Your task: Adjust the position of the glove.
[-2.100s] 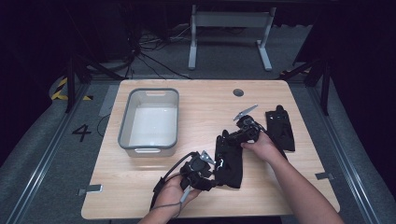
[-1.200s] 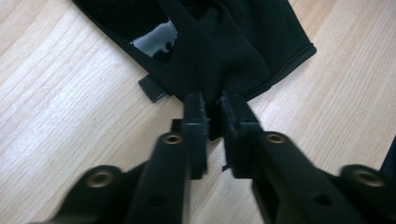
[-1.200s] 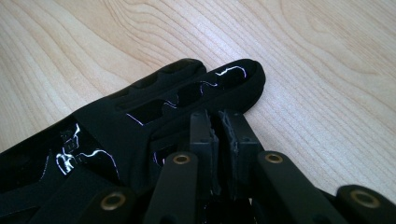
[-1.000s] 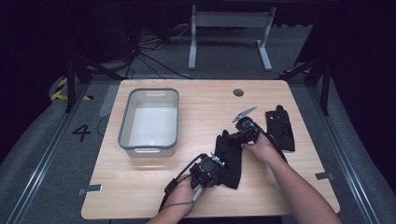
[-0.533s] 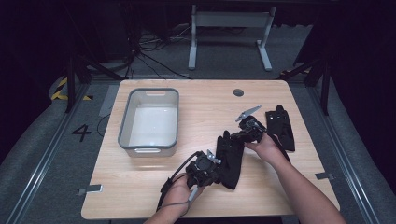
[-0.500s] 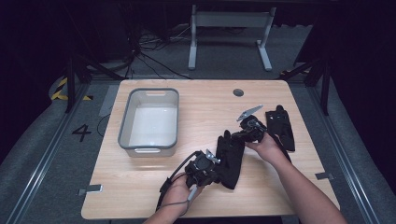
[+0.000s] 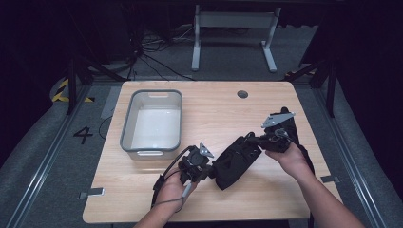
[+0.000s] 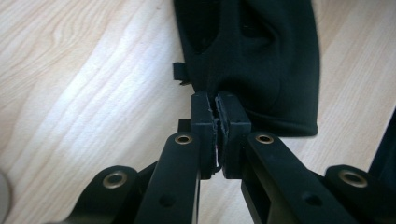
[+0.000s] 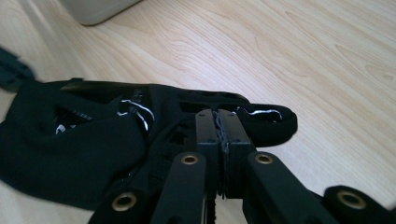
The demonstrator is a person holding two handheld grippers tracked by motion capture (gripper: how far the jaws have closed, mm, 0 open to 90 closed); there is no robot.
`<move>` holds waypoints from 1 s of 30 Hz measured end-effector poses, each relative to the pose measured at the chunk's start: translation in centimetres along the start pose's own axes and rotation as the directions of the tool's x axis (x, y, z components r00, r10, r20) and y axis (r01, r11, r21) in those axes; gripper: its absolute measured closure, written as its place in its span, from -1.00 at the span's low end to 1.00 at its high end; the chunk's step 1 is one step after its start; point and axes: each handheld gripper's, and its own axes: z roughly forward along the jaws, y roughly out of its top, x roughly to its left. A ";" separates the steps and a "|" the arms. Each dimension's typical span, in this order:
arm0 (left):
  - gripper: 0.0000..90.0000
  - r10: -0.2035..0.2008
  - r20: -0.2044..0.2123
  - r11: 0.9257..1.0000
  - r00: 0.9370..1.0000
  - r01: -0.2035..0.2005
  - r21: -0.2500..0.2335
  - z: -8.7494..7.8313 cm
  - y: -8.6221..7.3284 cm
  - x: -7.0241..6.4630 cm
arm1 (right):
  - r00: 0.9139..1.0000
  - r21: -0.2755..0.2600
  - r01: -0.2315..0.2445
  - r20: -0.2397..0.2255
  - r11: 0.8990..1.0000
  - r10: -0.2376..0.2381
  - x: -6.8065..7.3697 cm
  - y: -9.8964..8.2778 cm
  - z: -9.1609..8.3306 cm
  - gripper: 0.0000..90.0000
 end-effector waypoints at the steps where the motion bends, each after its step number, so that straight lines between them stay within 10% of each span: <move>1: 0.92 -0.003 0.002 1.000 1.000 0.003 0.004 -0.1 0.0 0.2 | 1.000 -0.003 0.002 0.007 1.000 -0.002 0.3 -0.3 -0.3 0.97; 13: 0.91 0.021 -0.028 1.000 0.999 -0.021 0.022 0.5 0.7 1.2 | 1.000 -0.069 -0.004 -0.003 0.998 0.004 3.7 -3.8 -3.2 0.97; 30: 0.79 0.060 0.008 0.984 0.998 -0.061 0.165 2.5 0.7 1.0 | 0.998 0.046 -0.029 -0.046 0.999 0.031 5.9 -7.3 -1.2 0.95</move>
